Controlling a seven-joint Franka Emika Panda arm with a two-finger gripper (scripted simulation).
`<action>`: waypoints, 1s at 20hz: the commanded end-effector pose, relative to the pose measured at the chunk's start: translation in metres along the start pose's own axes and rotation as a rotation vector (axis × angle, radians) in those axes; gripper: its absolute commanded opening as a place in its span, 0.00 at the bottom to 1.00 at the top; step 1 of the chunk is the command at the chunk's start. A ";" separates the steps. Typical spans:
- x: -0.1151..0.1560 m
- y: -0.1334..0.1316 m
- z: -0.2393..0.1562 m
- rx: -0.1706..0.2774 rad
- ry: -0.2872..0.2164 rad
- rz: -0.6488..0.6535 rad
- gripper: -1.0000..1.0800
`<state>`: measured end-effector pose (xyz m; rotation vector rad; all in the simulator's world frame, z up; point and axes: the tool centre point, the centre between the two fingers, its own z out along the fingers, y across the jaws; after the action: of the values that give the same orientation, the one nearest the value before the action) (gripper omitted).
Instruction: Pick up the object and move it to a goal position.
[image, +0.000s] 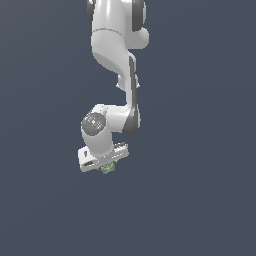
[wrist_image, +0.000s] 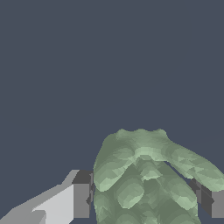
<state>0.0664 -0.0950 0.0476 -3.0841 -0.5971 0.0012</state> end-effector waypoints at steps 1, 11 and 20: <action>-0.001 -0.002 -0.004 0.000 0.001 0.000 0.00; -0.017 -0.027 -0.038 0.000 0.001 0.000 0.00; -0.043 -0.070 -0.098 -0.001 0.000 -0.001 0.00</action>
<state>0.0079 -0.0520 0.1345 -3.0843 -0.5980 0.0012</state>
